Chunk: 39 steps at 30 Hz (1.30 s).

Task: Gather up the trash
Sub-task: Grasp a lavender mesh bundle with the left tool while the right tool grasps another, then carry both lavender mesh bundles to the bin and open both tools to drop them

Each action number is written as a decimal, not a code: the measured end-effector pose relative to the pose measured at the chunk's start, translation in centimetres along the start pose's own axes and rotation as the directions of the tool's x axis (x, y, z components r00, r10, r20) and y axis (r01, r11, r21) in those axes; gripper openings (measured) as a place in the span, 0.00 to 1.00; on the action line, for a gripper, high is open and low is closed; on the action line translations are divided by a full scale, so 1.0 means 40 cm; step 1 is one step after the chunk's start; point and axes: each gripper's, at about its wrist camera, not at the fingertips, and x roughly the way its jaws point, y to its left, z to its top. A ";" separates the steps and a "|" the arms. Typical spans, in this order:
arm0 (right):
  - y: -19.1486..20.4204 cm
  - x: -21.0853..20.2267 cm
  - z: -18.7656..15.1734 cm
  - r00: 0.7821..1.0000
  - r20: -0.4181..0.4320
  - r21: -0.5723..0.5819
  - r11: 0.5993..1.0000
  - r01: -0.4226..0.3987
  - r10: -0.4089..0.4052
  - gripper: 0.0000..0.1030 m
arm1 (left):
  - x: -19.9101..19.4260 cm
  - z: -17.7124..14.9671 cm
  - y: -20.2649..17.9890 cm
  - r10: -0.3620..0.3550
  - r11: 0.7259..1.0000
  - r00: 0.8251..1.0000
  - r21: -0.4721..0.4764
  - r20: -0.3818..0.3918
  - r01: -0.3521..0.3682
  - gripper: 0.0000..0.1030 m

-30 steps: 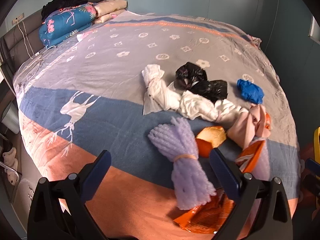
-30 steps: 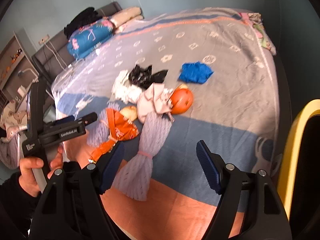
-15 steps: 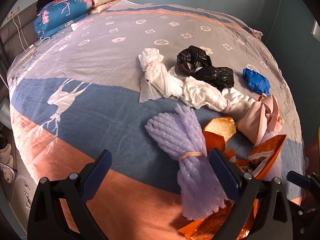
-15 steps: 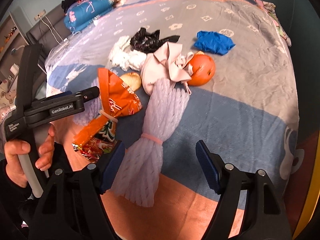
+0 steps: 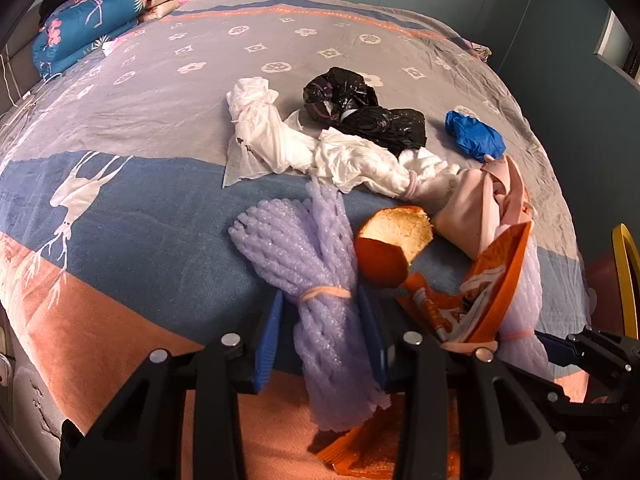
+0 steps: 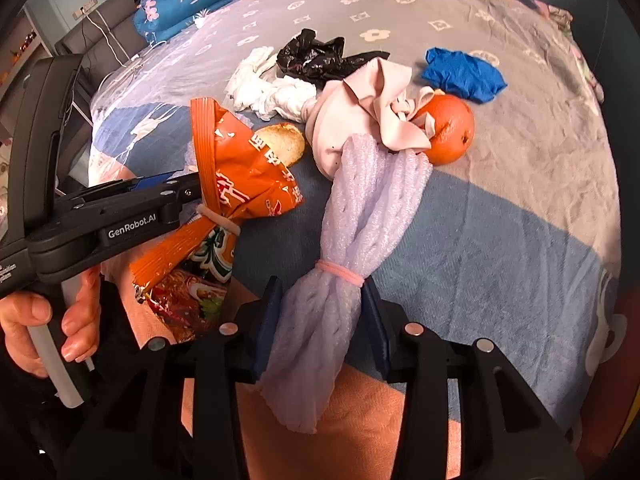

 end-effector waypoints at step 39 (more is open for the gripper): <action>-0.009 -0.335 -0.008 0.960 0.277 -0.009 0.999 -0.039 0.040 0.27 | -0.280 0.031 0.006 0.035 0.999 0.973 -0.005 0.230 -0.035 0.25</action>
